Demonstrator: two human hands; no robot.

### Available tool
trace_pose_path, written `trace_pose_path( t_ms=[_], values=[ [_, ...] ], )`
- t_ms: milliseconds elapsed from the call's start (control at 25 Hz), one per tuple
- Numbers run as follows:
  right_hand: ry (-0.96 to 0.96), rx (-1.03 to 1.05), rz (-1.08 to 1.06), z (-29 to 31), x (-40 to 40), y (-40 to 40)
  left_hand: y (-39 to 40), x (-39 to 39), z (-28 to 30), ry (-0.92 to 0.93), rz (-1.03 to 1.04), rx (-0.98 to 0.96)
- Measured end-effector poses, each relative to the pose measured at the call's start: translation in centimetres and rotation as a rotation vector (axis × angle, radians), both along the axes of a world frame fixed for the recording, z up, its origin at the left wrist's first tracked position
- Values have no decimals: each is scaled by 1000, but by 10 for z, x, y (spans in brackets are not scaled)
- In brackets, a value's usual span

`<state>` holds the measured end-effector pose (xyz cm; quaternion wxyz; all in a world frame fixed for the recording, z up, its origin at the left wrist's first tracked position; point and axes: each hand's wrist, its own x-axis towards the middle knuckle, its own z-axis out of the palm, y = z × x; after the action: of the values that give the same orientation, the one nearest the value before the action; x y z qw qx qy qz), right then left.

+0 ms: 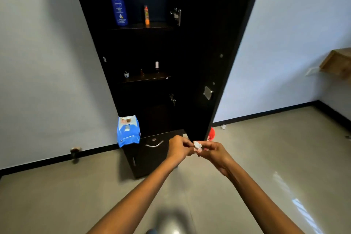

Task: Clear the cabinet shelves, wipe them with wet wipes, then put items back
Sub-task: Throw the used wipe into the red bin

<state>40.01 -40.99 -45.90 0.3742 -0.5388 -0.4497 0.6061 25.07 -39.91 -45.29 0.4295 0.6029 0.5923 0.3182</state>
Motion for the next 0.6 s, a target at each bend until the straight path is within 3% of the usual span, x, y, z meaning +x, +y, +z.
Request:
trace_pose_path(
  t_ms=[120, 320, 440, 600],
  values=[
    [-73, 100, -80, 12, 38, -7, -2, 34, 14, -125, 5, -132],
    [-807, 375, -208, 9, 72, 6, 6, 83, 28, -310, 127, -309],
    [-901, 360, -156, 10, 76, 8, 12, 109, 29, -356, 176, -394],
    [-807, 281, -78, 11, 96, 24, 31, 130, 34, -378, 167, -426]
  ],
)
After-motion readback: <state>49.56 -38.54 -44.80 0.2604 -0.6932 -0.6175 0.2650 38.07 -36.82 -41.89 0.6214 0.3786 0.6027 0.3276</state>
